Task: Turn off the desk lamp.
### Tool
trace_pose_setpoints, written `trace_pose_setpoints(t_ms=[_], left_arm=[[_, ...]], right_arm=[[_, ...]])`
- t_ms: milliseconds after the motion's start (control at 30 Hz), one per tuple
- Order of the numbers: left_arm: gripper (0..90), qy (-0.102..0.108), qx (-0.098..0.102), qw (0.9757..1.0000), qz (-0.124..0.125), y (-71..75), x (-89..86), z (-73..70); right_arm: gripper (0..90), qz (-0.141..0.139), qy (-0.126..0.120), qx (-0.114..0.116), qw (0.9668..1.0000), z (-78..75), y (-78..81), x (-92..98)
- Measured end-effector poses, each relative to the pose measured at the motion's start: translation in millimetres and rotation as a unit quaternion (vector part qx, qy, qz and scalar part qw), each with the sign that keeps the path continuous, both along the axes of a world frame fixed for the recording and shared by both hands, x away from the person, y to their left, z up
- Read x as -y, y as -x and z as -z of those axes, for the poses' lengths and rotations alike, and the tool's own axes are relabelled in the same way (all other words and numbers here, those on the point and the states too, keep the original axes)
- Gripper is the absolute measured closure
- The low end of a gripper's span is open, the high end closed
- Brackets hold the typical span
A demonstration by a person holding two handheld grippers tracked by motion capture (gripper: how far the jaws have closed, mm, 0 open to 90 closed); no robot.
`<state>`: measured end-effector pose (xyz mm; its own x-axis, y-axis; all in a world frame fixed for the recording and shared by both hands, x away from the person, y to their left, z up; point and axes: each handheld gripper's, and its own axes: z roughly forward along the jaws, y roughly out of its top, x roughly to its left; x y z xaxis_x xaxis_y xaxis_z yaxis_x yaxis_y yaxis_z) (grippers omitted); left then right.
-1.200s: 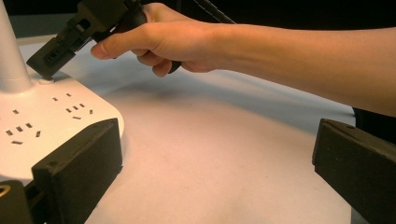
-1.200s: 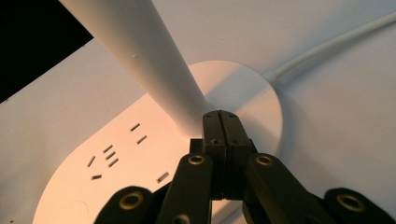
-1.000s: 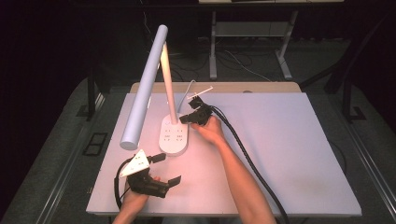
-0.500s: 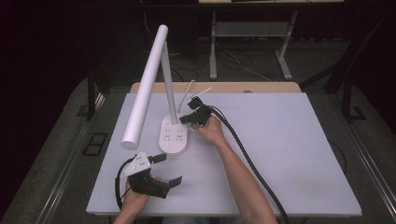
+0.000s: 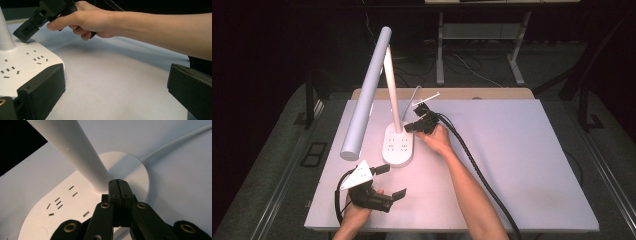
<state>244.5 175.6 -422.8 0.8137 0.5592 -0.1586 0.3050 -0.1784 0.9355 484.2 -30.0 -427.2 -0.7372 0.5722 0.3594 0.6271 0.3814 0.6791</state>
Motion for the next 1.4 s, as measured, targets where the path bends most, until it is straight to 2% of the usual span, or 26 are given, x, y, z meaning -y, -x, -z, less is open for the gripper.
trace_pose_setpoints(t_ms=[300,367,500,833,867,1000,1300,1400], left_arm=[[0.4,-0.001,-0.001,1.0000,0.001,-0.5,0.1,0.4],[0.4,-0.005,0.000,1.0000,0.002,-0.6,0.2,0.3],[0.4,-0.002,-0.001,1.0000,0.002,0.0,1.3,0.5],[0.4,0.003,-0.004,1.0000,-0.003,-0.6,-1.4,0.8],[0.4,0.002,-0.003,1.0000,-0.003,-1.0,-1.4,1.0],[0.4,0.002,-0.003,1.0000,-0.002,-0.7,-0.4,0.8],[0.4,0.004,-0.003,1.0000,-0.003,-0.5,-0.1,0.9],[0.4,0.004,-0.004,1.0000,-0.003,-0.6,0.4,0.9]], right_arm=[[90.0,-0.001,0.002,0.004,1.0000,0.6,0.4,0.2],[90.0,-0.001,0.012,0.010,0.9999,-0.3,2.2,-1.6],[90.0,0.003,0.010,0.002,0.9999,0.1,2.0,-2.1],[90.0,-0.014,0.012,0.025,0.9995,-2.2,6.7,-4.5],[90.0,-0.016,0.022,0.029,0.9992,-3.5,8.3,-4.7],[90.0,-0.012,0.033,0.037,0.9987,-6.5,10.4,-2.0],[90.0,-0.011,0.022,0.039,0.9989,-19.2,13.5,13.9],[90.0,-0.009,0.008,0.032,0.9994,-25.1,16.2,21.9]])
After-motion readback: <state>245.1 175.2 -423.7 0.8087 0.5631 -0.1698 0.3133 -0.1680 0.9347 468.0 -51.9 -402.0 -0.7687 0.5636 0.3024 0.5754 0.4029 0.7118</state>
